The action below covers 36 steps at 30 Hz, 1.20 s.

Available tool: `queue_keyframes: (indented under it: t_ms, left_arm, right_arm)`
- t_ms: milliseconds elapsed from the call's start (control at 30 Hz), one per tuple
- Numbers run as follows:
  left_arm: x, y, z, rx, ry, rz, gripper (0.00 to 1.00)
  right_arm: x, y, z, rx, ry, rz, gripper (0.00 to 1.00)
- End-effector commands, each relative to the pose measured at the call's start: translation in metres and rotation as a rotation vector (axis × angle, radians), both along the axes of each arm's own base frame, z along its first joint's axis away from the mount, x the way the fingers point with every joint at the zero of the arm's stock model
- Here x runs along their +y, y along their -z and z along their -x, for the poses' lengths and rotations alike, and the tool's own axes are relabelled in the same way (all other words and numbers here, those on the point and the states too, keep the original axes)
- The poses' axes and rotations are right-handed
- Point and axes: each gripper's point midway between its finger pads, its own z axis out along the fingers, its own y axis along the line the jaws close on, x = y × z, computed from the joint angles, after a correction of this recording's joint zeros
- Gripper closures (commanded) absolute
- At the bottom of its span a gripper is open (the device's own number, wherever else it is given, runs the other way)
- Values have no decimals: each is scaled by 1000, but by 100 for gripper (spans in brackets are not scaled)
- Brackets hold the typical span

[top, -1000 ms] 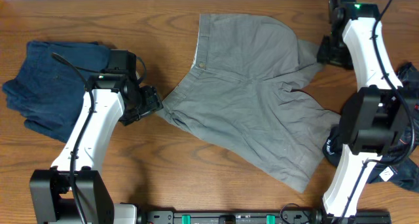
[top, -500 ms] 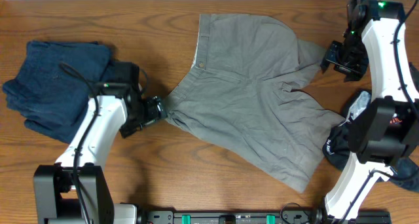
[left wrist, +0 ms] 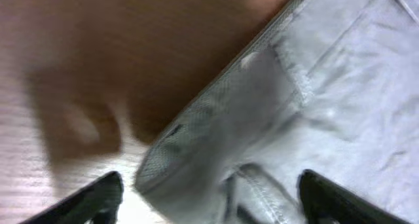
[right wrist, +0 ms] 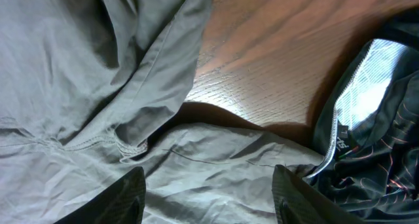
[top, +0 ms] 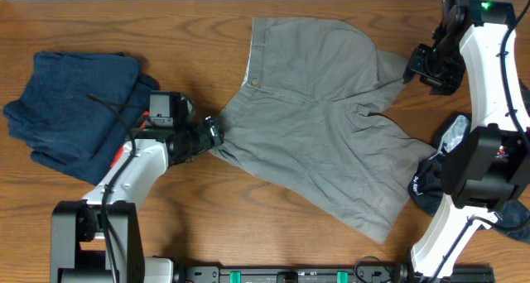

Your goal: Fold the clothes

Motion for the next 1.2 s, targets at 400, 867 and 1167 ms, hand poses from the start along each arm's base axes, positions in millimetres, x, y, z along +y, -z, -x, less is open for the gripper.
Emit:
queue_keyframes:
  t_ms: [400, 867, 1167]
  left_arm:
    - [-19, 23, 53, 232, 44, 8, 94]
    - [1, 0, 106, 515, -123, -78, 48]
    - [-8, -53, -33, -58, -84, -59, 38]
  right_arm:
    - [-2, -4, 3, -2, -26, 6, 40]
    - [-13, -4, 4, 7, -53, 73, 30]
    - [-5, -4, 1, -11, -83, 33, 29]
